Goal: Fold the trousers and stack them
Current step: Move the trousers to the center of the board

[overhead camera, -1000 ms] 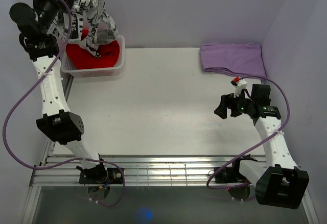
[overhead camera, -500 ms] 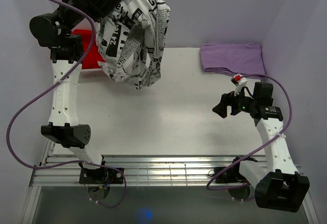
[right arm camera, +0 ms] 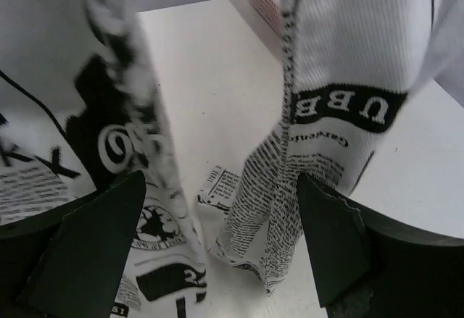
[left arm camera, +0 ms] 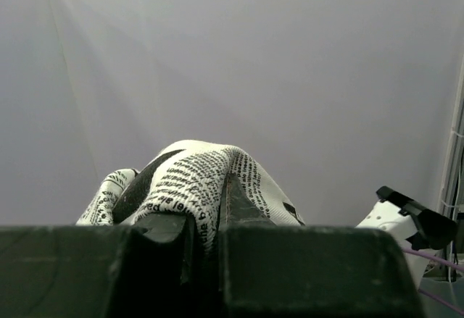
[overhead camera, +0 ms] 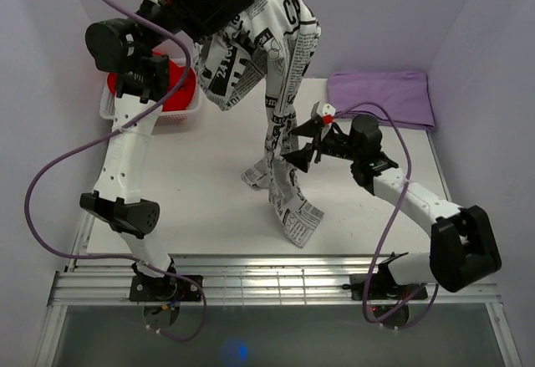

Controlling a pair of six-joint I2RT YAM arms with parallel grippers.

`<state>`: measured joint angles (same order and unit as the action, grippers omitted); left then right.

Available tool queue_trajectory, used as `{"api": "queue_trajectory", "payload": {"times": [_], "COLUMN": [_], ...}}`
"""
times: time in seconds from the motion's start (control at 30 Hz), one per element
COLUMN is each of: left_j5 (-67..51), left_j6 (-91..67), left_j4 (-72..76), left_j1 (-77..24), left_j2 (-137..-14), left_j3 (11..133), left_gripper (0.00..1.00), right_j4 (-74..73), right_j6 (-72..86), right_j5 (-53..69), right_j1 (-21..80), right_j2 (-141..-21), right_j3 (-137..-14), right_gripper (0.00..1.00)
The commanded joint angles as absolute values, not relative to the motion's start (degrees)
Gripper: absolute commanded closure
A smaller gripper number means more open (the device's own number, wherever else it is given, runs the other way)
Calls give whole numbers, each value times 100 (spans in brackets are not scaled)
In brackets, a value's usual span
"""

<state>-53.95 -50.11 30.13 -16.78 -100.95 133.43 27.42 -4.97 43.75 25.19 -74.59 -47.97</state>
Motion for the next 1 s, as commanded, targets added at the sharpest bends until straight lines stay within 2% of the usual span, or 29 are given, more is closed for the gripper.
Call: {"api": "queue_trajectory", "payload": {"times": [0.0, 0.2, 0.33, 0.37, 0.43, 0.47, 0.53, 0.57, 0.67, 0.73, 0.87, 0.97], "left_j5": [-5080, -5124, -5142, -5133, -5133, -5089, -5002, -4940, -4554, -3957, -2509, -1330], "left_j6": [-5054, -5168, -5212, -5212, -5186, -5151, -4905, -4774, -3677, -2382, -294, 973], "left_j4": [3516, 3586, 3603, 3604, 3595, 3569, 3446, 3193, 2314, 1979, 960, 512], "left_j1": [-1740, -1767, -1767, -1767, -1767, -1767, -1767, -1758, -1696, -1688, -1696, -1687], "left_j2": [-9660, -9467, -9247, -9220, -9185, -9185, -9176, -9106, -8678, -8316, -7647, -7445], "left_j3": [12973, 12736, 12323, 12209, 12190, 12190, 12269, 12270, 12007, 11262, 10250, 9740], "left_gripper": [100, 100, 100, 100, 100, 100, 100, 100, 100, 100, 100, 100], "right_j4": [4061, 4544, 4667, 4676, 4650, 4606, 4292, 4098, 3123, 2622, 439, -857], "right_j6": [-571, -316, -115, -71, 139, 141, 27, 26, -412, -509, -1492, -2616], "right_j5": [3656, 2761, 2794, 2891, 3093, 3198, 3523, 3638, 3865, 4069, 4612, 4842], "right_j1": [2610, 2672, 2689, 2698, 2733, 2742, 2734, 2707, 2418, 1874, 627, -655], "right_j2": [-8235, -9412, -10079, -10194, -10475, -10546, -10582, -10521, -10004, -9461, -8580, -8210], "right_j3": [-5334, -6177, -6906, -7030, -7380, -7487, -7611, -7655, -7446, -7261, -7198, -7741], "right_gripper": [10, 10, 10, 3, 17, 37, 65, 91, 92, 92, 92, 92]}}
